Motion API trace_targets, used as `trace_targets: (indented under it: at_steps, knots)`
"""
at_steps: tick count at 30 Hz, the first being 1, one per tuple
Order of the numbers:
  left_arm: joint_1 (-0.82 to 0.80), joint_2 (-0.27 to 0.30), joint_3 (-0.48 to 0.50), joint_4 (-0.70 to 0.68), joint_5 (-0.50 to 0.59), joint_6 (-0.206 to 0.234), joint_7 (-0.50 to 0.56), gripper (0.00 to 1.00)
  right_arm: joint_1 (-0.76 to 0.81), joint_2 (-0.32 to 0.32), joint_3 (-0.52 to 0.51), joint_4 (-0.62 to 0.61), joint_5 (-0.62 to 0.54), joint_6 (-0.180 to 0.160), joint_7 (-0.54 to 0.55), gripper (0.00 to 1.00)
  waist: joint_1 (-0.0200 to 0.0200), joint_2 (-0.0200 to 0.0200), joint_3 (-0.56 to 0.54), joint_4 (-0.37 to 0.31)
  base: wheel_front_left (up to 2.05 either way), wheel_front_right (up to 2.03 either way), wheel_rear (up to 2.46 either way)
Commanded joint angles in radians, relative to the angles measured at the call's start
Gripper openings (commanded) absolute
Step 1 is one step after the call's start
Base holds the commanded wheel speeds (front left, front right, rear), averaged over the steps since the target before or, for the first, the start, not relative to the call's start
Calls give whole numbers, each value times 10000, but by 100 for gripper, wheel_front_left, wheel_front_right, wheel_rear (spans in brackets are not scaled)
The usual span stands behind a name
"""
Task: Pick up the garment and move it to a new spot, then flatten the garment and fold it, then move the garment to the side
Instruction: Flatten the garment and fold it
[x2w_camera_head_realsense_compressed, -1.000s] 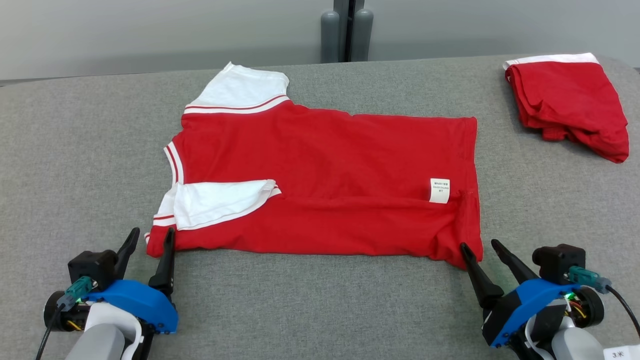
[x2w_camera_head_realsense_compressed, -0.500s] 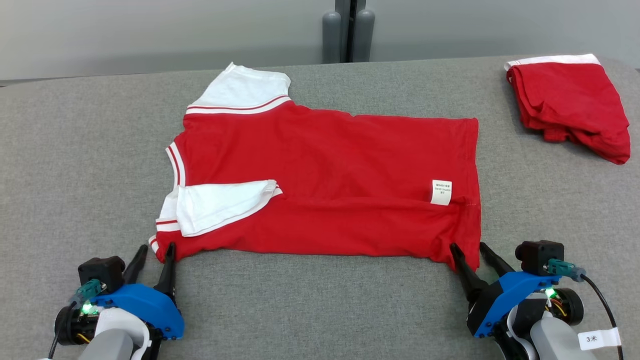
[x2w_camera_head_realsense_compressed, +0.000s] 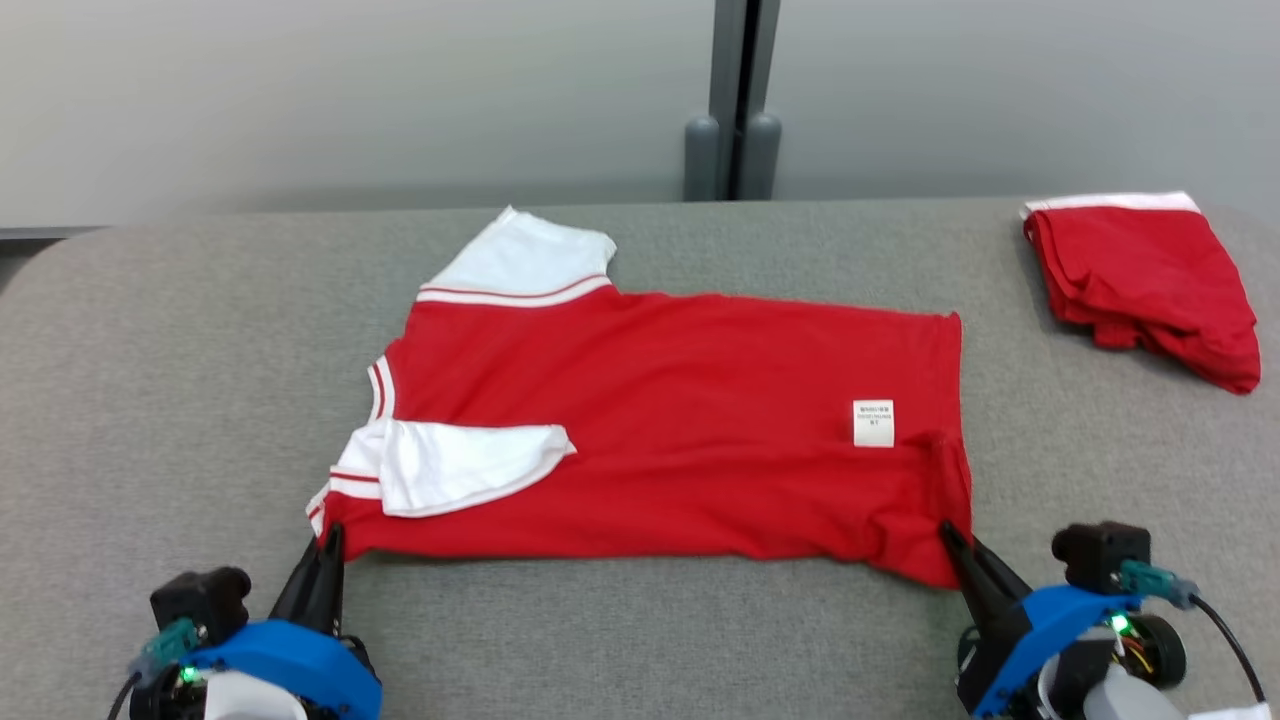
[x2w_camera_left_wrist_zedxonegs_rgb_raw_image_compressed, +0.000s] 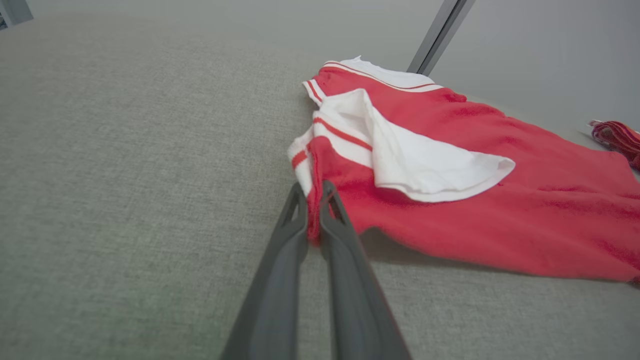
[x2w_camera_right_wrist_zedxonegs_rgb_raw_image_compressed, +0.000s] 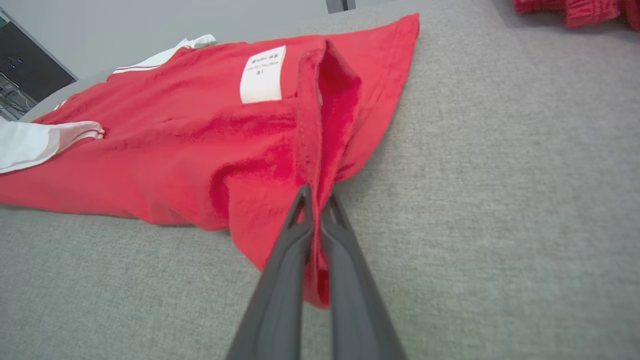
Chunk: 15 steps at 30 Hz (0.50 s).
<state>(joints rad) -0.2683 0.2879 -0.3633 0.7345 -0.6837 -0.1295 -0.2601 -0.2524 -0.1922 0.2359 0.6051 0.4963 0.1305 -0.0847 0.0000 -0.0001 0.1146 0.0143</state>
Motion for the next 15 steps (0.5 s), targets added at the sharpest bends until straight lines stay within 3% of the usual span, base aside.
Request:
trace_targets:
  at_steps: [1,9,15]
  knots:
    - [601,5,243,-574,118,150,-53,0,483,-272,83,-315,215,5,-14,0,0,1,-274,138,0,0,0]
    - [2341,-248,553,-2255,436,615,-52,0,2047,-726,-193,-1635,570,5,306,0,0,1,-798,501,0,0,0]
    - [3504,-254,675,-3499,501,1092,-53,0,3421,-722,-804,-2964,363,5,910,0,0,1,-917,562,0,0,0]
